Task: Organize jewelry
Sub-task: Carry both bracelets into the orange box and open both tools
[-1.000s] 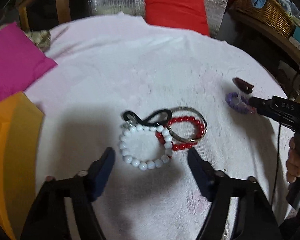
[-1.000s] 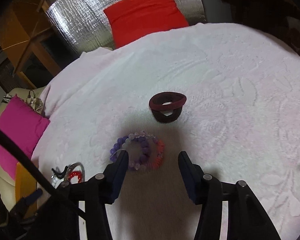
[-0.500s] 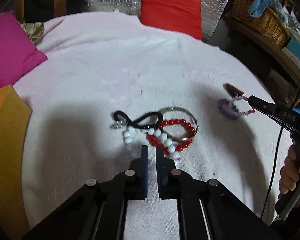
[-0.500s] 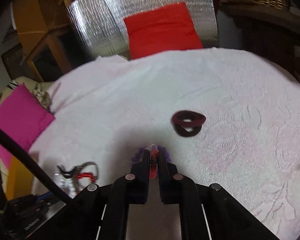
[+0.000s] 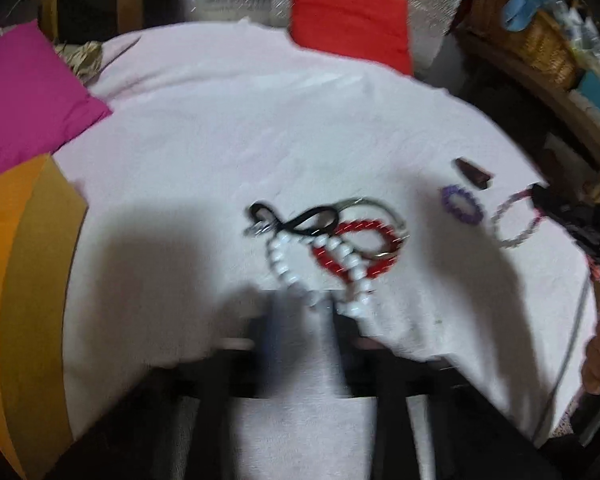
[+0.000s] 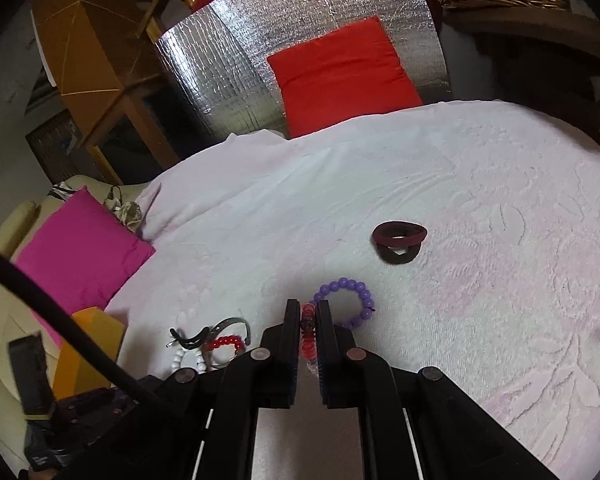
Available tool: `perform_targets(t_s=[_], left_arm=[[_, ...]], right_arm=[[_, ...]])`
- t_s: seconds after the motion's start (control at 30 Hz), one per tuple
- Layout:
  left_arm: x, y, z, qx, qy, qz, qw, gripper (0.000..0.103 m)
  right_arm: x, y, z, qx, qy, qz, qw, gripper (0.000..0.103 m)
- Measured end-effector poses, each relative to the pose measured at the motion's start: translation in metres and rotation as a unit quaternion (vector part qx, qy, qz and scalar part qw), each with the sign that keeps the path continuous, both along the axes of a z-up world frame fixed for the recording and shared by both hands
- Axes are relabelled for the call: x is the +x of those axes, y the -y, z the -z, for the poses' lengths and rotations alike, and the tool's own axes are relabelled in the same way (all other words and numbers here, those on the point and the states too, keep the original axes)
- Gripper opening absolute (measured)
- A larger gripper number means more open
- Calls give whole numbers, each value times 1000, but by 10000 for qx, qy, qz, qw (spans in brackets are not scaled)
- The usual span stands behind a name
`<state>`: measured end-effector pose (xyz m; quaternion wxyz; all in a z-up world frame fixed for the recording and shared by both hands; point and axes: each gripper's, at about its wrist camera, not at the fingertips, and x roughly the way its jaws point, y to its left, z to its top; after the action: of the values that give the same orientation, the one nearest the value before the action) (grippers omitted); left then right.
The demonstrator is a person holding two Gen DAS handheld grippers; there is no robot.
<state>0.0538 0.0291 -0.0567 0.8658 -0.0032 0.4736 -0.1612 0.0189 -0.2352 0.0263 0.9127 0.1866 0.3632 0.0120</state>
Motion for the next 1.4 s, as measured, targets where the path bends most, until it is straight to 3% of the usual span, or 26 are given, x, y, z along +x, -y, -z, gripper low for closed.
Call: perform_targets(t_s=[0.07, 0.17, 0.3, 0.4, 0.43, 0.5, 0.53, 0.57, 0.77, 0.9, 1.03, 1.23, 1.4], left_arm=[[1, -1, 0, 11, 119, -185, 9998, 76], [5, 5, -1, -93, 160, -104, 9998, 76], [12, 28, 16, 1, -127, 45, 9999, 77], [14, 40, 17, 230, 99, 84, 9997, 76], [14, 40, 18, 190, 112, 39, 9997, 71], [15, 38, 18, 234, 213, -39, 9995, 22], [15, 36, 18, 223, 216, -37, 9995, 11], [16, 32, 17, 143, 177, -47, 9997, 10], [-2, 19, 0, -67, 355, -179, 9992, 9], [-28, 6, -29, -264, 780, -188, 9964, 9], [-56, -6, -61, -143, 1283, -298, 9912, 9], [-107, -66, -96, -324, 1577, -848, 9833, 10], [-129, -131, -100, 227, 1653, -1490, 9747, 10]], right_arm=[[0, 0, 0, -8, -7, 4, 10000, 8], [2, 2, 4, 37, -72, 23, 10000, 8], [4, 2, 8, 63, -141, 12, 9999, 8], [3, -1, 8, 17, -126, -28, 9999, 8], [2, -1, 7, 15, -113, -37, 9999, 8], [1, -3, 5, 18, -68, -54, 10000, 8], [0, -3, 5, 8, -50, -65, 10000, 8], [-1, -5, 4, -8, -23, -74, 10000, 8], [-5, -16, -4, -31, 160, -216, 9996, 8], [-9, -30, -10, 58, 293, -379, 9988, 8], [-13, -54, -15, 181, 449, -683, 9965, 8], [-18, -97, -21, 454, 585, -1251, 9894, 8], [-15, -152, -26, 951, 561, -1899, 9756, 8]])
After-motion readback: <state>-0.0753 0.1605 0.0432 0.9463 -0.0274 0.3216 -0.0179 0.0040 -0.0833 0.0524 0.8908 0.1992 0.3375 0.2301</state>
